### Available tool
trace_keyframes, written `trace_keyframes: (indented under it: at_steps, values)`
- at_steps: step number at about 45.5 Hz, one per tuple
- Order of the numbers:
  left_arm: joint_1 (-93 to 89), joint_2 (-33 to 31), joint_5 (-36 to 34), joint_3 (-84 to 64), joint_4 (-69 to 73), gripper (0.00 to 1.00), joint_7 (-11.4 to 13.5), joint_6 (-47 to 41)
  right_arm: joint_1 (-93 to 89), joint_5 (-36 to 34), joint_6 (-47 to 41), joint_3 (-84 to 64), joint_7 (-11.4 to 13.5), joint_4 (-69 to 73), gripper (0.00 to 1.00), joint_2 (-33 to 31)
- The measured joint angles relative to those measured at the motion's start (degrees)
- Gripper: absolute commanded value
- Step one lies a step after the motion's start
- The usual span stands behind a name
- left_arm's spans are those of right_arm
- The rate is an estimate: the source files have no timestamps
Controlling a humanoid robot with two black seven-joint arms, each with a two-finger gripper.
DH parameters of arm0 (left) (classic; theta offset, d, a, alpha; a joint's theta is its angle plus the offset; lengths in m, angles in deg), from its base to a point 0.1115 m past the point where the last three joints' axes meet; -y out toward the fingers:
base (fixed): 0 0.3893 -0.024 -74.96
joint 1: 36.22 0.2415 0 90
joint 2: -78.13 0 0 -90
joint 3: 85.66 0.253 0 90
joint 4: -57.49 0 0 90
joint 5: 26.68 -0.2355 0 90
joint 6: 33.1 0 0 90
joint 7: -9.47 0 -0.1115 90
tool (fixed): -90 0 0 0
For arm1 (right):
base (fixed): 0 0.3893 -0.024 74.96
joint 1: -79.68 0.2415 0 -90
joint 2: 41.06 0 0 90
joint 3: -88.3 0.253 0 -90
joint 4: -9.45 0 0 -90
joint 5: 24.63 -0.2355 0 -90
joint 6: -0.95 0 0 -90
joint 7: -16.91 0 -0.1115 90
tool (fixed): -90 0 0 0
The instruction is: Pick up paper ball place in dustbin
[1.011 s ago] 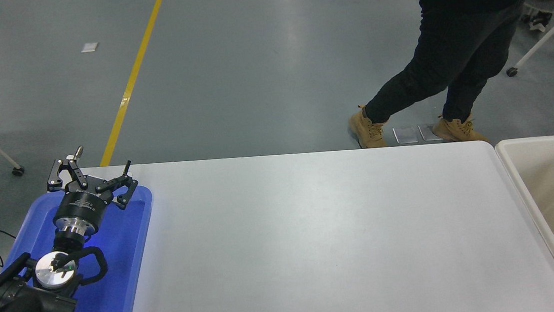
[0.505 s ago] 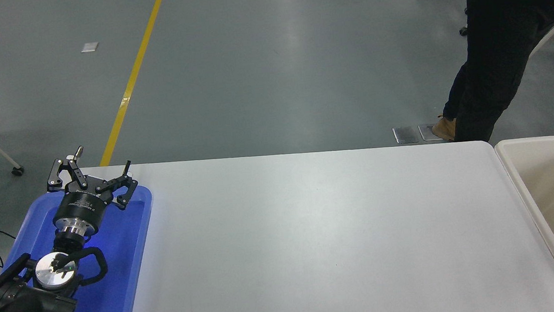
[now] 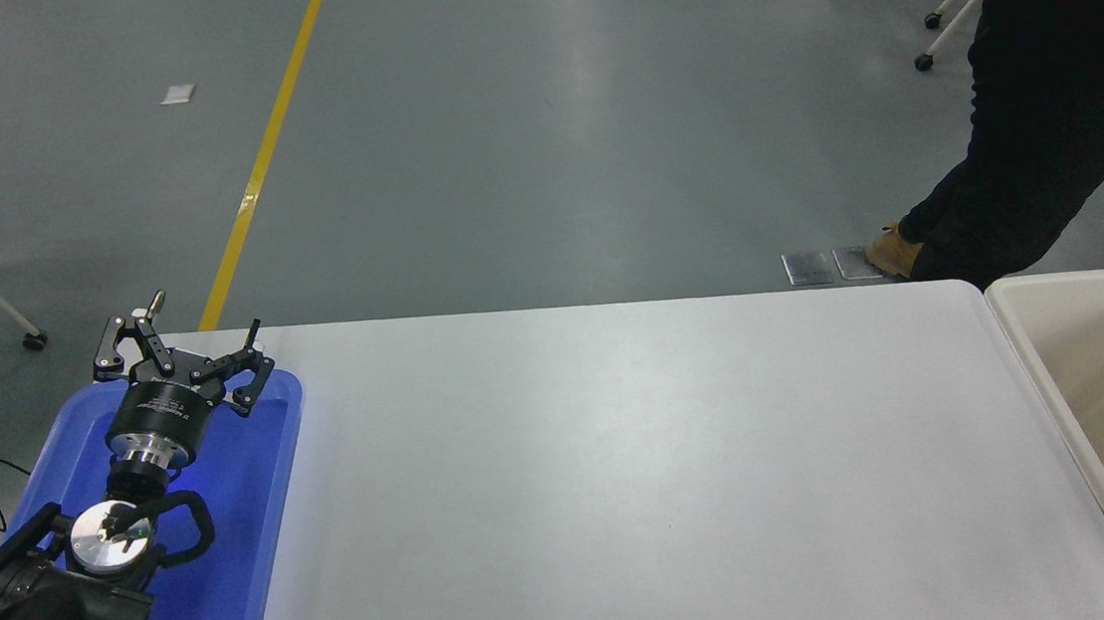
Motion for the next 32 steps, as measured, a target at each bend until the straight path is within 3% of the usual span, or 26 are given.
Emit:
trace_keyframes:
  at_steps: [8,25,32]
  values:
    - [0.02,0.00,0.00,-0.01,-0.01,1.00,0.00,0.00,2.83,-0.06,0.05,8.52,-0.19,3.65,1.00,0.04]
    - [0.02,0.00,0.01,-0.03,0.02,1.00,0.00,0.00,5.67,0.07,-0.02,49.52,-0.57,21.68,1.00,2.98]
    - [0.02,0.00,0.01,-0.03,0.03,1.00,0.00,0.00,4.72,0.18,-0.06,62.14,-3.95,27.97,1.00,5.54]
